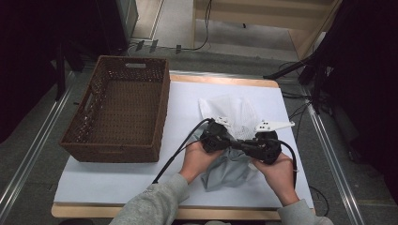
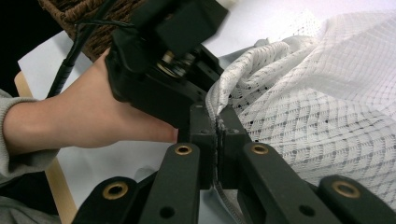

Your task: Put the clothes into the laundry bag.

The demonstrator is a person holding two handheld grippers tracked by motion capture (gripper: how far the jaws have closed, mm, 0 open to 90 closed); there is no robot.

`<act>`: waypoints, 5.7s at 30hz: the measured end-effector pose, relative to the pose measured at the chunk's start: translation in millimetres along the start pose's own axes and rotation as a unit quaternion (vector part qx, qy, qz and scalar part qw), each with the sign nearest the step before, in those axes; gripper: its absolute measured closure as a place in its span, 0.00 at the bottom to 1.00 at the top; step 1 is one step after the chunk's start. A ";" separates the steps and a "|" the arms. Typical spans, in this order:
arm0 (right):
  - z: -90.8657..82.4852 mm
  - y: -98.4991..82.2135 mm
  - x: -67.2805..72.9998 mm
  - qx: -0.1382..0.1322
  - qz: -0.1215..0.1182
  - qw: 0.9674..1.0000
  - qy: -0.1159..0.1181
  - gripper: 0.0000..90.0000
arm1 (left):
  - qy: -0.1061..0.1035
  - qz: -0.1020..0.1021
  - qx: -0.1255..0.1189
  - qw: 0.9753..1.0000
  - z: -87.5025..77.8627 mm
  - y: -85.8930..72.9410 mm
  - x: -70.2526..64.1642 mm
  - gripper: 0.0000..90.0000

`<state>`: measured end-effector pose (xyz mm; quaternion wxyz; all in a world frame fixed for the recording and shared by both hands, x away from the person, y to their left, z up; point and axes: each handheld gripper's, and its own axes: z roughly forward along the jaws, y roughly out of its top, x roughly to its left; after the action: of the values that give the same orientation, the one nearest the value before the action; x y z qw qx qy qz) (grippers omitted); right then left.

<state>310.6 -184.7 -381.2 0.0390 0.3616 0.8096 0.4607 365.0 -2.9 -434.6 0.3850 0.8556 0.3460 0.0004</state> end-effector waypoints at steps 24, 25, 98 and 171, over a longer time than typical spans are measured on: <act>0.0 -1.2 -6.6 0.013 0.008 1.000 -0.005 0.99 | 0.011 0.013 0.008 1.000 -79.5 -35.4 28.9 1.00; -0.1 -1.4 -6.8 0.014 0.007 1.000 -0.004 0.99 | 0.015 0.015 0.008 1.000 -78.3 -39.9 27.7 1.00; -3.4 8.2 -6.0 0.000 0.004 1.000 0.000 0.98 | -0.023 0.020 -0.006 1.000 3.0 23.2 13.6 1.00; -3.0 -3.8 -17.7 0.021 0.019 1.000 -0.012 0.98 | 0.036 -0.016 -0.013 0.999 -35.1 -6.2 51.0 1.00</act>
<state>320.3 -199.0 -387.2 0.0319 0.3828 0.8118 0.4397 390.7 53.3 -427.5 0.3834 0.8443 0.3734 0.0290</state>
